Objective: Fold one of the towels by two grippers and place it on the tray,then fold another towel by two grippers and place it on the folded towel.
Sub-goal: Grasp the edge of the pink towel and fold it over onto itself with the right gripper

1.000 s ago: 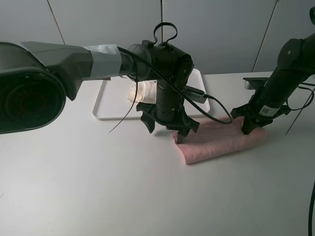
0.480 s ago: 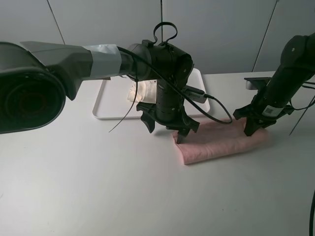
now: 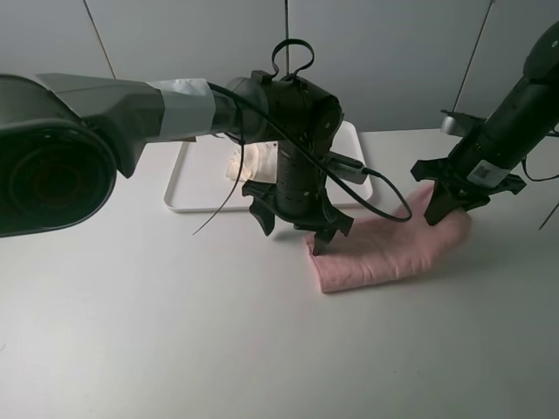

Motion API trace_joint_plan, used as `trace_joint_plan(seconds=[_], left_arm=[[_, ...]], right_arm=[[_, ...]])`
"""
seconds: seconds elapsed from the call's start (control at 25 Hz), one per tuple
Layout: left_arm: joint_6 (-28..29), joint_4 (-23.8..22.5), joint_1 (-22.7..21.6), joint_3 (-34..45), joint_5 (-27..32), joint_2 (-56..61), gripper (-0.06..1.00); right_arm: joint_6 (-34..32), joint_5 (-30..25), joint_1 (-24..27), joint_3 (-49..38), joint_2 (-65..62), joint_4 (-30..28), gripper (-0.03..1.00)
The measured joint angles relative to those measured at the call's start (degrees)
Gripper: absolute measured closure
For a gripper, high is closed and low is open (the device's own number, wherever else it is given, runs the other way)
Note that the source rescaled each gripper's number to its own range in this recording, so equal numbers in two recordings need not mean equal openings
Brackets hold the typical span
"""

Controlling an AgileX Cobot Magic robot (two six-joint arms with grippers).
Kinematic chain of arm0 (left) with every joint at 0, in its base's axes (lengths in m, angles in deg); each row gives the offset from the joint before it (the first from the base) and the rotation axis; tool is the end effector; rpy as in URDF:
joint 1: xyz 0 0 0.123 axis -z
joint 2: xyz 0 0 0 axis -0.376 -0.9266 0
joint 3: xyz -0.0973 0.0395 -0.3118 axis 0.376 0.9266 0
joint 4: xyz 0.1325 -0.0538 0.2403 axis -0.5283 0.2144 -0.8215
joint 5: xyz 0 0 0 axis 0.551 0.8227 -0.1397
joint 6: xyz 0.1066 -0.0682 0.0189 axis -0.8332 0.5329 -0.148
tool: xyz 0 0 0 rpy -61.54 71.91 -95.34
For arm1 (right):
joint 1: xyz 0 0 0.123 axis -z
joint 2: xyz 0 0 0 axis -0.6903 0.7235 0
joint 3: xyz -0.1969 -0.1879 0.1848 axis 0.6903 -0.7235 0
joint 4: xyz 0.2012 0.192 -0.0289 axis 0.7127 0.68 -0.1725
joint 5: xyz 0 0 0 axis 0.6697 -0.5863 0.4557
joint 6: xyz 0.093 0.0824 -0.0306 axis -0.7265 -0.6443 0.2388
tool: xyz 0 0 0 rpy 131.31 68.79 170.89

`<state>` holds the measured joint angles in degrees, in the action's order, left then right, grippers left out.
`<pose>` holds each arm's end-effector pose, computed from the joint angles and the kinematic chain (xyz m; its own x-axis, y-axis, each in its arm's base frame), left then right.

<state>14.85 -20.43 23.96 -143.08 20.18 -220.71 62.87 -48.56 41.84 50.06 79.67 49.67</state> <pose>0.3899 -0.3859 0.0753 -0.8999 0.4345 -0.0364 0.4298 0.8980 0.0940 0.3583 0.0498 0.1393 -0.9935 -0.1125 -0.0192 -0.1131 0.9473 0.2998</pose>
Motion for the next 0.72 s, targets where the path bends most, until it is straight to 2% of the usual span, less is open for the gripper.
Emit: trace_joint_plan(seconds=[0.16, 0.44, 0.72], left_arm=[[0.00, 0.00, 0.00, 0.00, 0.00, 0.00, -0.03], [0.00, 0.00, 0.00, 0.00, 0.08, 0.00, -0.03], [-1.24, 0.56, -0.23, 0.00, 0.08, 0.00, -0.03]], right_arm=[[0.21, -2.18, 0.00, 0.00, -1.34, 2.93, 0.90], [3.63, -6.13, 0.00, 0.00, -1.47, 11.47, 0.90], [4.32, -6.34, -3.58, 0.00, -1.47, 12.43, 0.90]])
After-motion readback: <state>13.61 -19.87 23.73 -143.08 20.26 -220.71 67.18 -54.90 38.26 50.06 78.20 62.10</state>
